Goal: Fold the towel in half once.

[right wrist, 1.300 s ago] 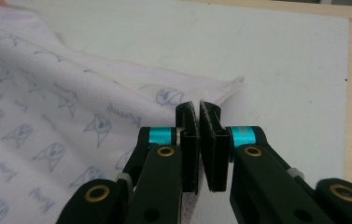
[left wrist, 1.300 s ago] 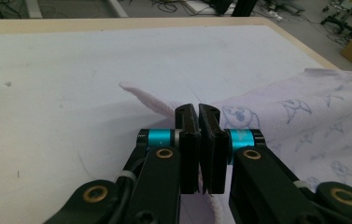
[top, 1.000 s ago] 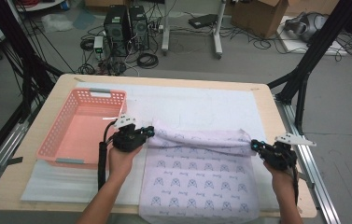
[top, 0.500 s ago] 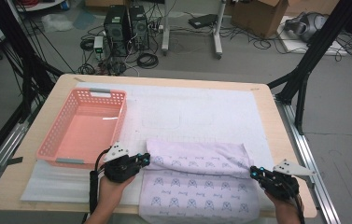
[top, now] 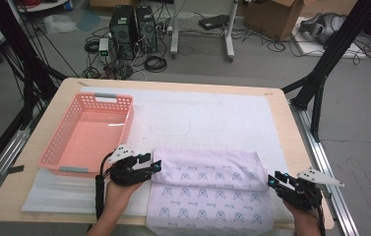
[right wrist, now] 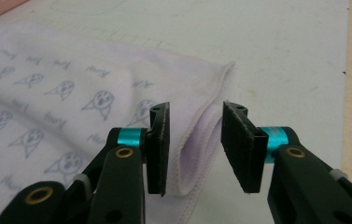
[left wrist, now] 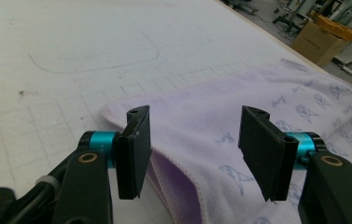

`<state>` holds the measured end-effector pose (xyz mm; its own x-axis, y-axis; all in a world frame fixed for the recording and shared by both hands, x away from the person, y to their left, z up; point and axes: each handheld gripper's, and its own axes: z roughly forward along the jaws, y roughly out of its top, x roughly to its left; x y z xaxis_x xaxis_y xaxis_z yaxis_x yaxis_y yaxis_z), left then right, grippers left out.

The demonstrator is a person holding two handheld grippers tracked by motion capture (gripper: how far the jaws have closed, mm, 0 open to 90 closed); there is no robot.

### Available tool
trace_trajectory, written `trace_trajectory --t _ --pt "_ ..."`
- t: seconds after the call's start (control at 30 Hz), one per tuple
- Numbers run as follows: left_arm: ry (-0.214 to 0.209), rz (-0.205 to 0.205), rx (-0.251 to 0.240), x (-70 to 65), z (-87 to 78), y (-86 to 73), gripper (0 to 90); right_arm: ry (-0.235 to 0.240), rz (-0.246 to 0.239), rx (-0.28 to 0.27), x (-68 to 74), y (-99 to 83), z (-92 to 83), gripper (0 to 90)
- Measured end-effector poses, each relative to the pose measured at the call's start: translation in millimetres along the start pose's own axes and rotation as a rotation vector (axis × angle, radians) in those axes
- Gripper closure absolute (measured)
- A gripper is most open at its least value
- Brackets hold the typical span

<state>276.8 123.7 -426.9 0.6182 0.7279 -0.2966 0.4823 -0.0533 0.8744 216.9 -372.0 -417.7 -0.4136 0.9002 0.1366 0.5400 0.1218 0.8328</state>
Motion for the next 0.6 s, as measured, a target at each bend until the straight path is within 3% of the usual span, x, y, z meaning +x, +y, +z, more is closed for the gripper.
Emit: trace_trajectory --t 0.13,0.2,0.3,0.5,0.57,0.6 --pt "0.012 0.005 0.061 7.0 17.8 8.2 43.9 -0.011 0.022 0.038 -3.7 13.0 17.3 56.1" --pt "0.031 -0.012 0.083 13.0 27.9 12.4 44.0 -0.024 0.001 0.07 -3.4 22.7 31.9 55.2" --pt "0.058 -0.048 0.095 20.7 40.1 15.4 44.1 -0.066 -0.02 0.141 -5.3 36.5 56.1 54.2" --pt "0.082 -0.049 0.182 23.4 62.2 13.8 46.4 -0.114 -0.025 0.266 -14.0 46.9 95.4 55.2" --pt "0.091 -0.041 0.21 23.8 66.7 11.0 52.9 -0.118 -0.033 0.285 -14.6 46.0 100.8 63.9" --pt "0.111 -0.006 0.213 22.8 66.6 10.8 61.4 -0.104 -0.037 0.28 -14.3 46.0 100.1 75.5"
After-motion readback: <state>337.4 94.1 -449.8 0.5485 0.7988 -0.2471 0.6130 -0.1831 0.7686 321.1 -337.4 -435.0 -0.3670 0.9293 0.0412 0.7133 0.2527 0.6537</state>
